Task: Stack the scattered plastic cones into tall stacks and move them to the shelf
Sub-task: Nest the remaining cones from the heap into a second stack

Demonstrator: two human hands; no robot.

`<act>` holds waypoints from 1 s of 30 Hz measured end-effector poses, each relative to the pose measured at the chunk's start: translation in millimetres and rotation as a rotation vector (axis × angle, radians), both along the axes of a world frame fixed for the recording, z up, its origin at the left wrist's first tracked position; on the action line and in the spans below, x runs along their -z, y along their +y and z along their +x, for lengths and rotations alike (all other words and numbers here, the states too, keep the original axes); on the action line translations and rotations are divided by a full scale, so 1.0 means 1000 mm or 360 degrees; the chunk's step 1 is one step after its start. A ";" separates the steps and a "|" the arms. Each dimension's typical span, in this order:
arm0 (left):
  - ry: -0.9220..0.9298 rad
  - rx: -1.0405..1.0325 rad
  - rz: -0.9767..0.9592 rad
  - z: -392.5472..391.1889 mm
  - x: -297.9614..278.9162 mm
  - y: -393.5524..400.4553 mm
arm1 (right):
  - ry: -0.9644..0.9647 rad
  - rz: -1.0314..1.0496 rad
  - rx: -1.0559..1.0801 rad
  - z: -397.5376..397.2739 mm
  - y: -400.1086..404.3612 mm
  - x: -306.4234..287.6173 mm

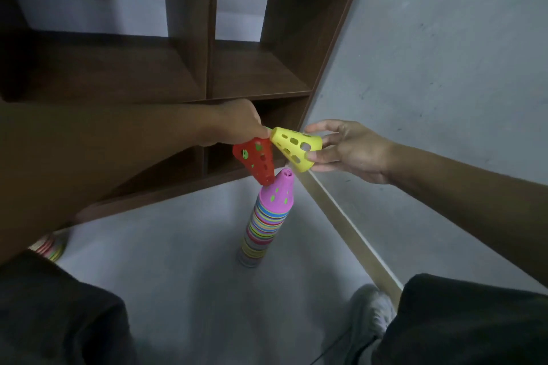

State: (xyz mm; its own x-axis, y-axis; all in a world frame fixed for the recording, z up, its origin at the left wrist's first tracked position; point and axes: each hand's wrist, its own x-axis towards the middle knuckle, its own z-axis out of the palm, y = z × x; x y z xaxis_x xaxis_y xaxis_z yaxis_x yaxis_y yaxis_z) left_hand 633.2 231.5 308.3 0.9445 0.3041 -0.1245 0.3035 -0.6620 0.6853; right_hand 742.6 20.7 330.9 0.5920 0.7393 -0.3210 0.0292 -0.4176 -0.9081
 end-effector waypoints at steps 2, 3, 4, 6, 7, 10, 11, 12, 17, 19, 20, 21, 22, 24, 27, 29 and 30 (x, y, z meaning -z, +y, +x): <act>0.0012 -0.0027 -0.0037 -0.002 0.001 0.006 | 0.0112 -0.0001 -0.0071 -0.003 0.005 0.006; 0.0016 -0.0030 -0.0060 -0.003 0.001 0.008 | 0.0152 0.0006 -0.0101 -0.005 0.006 0.008; 0.0020 -0.0028 -0.0091 -0.003 0.002 0.010 | 0.0176 0.0014 -0.0128 -0.006 0.008 0.011; 0.0038 -0.0028 -0.0189 -0.004 0.003 0.012 | 0.0207 0.0017 -0.0161 -0.005 0.010 0.016; 0.0040 -0.0031 -0.0243 -0.003 0.005 0.012 | 0.0213 0.0018 -0.0172 -0.004 0.012 0.018; 0.0036 -0.0024 -0.0304 -0.002 0.007 0.008 | 0.0146 -0.0043 -0.0190 -0.003 0.017 0.030; 0.0044 -0.0016 -0.0298 -0.002 0.007 0.007 | 0.0061 -0.0099 -0.0199 -0.003 0.017 0.036; 0.0065 -0.0010 -0.0289 -0.001 0.007 0.007 | -0.0051 -0.0169 -0.0212 -0.003 0.017 0.041; 0.0172 0.0010 -0.0250 0.000 0.009 0.006 | -0.0349 -0.0408 -0.0278 -0.002 0.012 0.064; 0.0173 -0.0005 -0.0218 -0.001 0.011 0.006 | -0.0369 -0.0450 -0.0268 -0.002 0.009 0.072; 0.0171 -0.0014 -0.0198 -0.001 0.012 0.006 | -0.0363 -0.0473 -0.0272 -0.003 0.009 0.076; 0.0173 -0.0020 -0.0176 -0.001 0.012 0.006 | -0.0352 -0.0495 -0.0288 -0.004 0.008 0.080; 0.0184 -0.0027 -0.0160 -0.002 0.012 0.005 | -0.0345 -0.0528 -0.0310 -0.005 0.007 0.084; 0.0206 -0.0038 -0.0159 -0.002 0.012 0.005 | -0.0348 -0.0618 -0.0318 -0.008 0.006 0.089; 0.0219 -0.0054 -0.0172 -0.004 0.010 0.005 | -0.0350 -0.0686 -0.0333 -0.006 0.007 0.085; 0.0234 -0.0059 -0.0203 -0.004 0.009 0.006 | -0.0373 -0.0669 -0.0363 -0.001 0.007 0.076; 0.0245 -0.0067 -0.0241 -0.005 0.010 0.007 | -0.0396 -0.0624 -0.0358 0.001 0.008 0.070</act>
State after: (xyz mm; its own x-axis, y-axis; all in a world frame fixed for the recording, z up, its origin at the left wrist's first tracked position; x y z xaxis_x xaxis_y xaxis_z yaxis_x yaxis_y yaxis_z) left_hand 628.4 238.5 298.6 0.8977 0.3097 -0.3135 0.4374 -0.5395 0.7194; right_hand 744.1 28.2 260.9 0.5259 0.7095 -0.4692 0.3527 -0.6838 -0.6388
